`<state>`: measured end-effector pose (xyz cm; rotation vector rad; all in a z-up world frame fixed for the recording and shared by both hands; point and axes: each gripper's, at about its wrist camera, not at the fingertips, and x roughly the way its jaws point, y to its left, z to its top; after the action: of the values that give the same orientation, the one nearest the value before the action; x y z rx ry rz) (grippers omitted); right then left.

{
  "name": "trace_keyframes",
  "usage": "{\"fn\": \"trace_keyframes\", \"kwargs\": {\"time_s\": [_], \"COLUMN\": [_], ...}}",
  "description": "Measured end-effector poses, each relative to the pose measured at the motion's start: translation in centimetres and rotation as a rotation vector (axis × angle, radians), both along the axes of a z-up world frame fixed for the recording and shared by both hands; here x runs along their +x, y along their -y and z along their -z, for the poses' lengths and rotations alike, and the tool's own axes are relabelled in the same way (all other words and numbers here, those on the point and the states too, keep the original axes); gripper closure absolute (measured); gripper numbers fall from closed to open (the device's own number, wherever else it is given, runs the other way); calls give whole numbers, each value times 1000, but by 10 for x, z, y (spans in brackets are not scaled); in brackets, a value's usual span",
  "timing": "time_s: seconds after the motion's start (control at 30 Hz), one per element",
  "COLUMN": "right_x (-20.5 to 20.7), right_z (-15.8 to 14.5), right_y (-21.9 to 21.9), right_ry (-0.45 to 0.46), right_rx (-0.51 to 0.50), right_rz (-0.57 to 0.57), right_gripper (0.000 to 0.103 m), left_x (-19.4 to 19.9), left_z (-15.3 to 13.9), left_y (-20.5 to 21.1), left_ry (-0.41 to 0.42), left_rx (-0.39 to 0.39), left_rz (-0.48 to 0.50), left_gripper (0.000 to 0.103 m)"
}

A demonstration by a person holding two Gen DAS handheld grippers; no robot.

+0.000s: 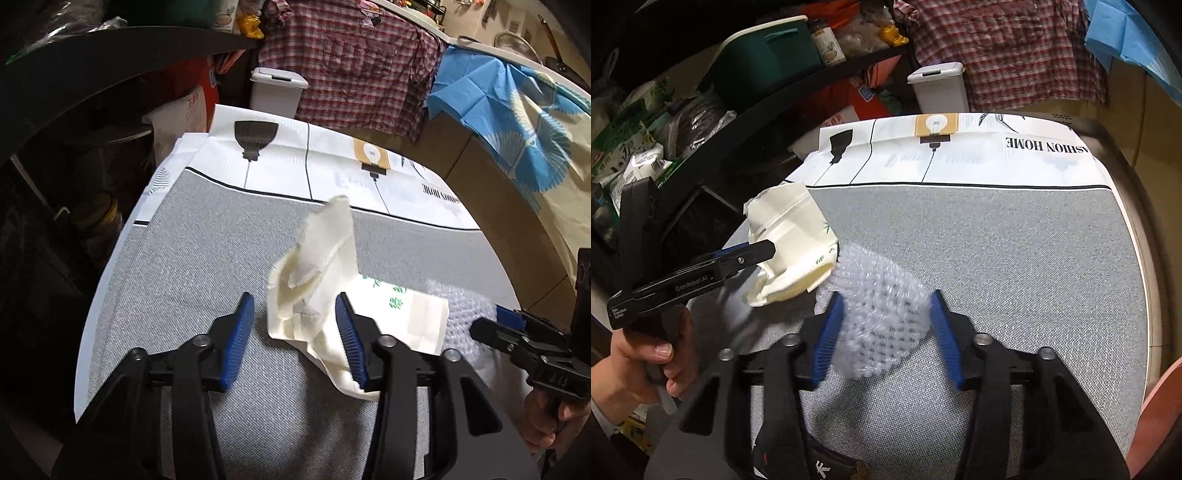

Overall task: Collect trash
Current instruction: 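Grasp the white paper with the left tool while the right tool grasps the white foam mesh net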

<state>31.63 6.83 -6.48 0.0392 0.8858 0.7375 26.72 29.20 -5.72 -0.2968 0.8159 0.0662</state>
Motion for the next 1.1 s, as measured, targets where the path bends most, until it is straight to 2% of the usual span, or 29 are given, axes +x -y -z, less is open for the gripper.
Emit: {"fn": "trace_keyframes", "kwargs": {"time_s": [0.13, 0.23, 0.27, 0.33, 0.37, 0.4, 0.73, 1.1], "right_x": [-3, -7, -8, -11, -12, -13, -34, -70], "right_z": [-4, -11, -13, -18, -21, -24, -54, -99], "right_y": [-1, -1, 0, 2, 4, 5, 24, 63], "right_ry": [10, 30, 37, 50, 55, 62, 130, 219], "right_rx": [-11, -18, -22, -26, -27, -27, -49, -46], "right_rz": [-14, -16, -14, -5, -3, -1, 38, 99], "right_gripper": [85, 93, 93, 94, 94, 94, 95, 95], "left_x": [-4, -7, -8, -11, -12, -14, -35, -66], "left_z": [0, -2, -3, -6, -9, -11, -34, -69], "left_y": [4, 5, 6, 10, 12, 13, 27, 50], "left_ry": [-17, -19, -24, -28, -28, -30, -5, 38], "left_rx": [19, 24, 32, 49, 60, 66, 121, 127], "left_rz": [11, 12, 15, 19, 21, 24, 46, 13], "left_gripper": [76, 82, 82, 91, 99, 101, 101, 101]}}
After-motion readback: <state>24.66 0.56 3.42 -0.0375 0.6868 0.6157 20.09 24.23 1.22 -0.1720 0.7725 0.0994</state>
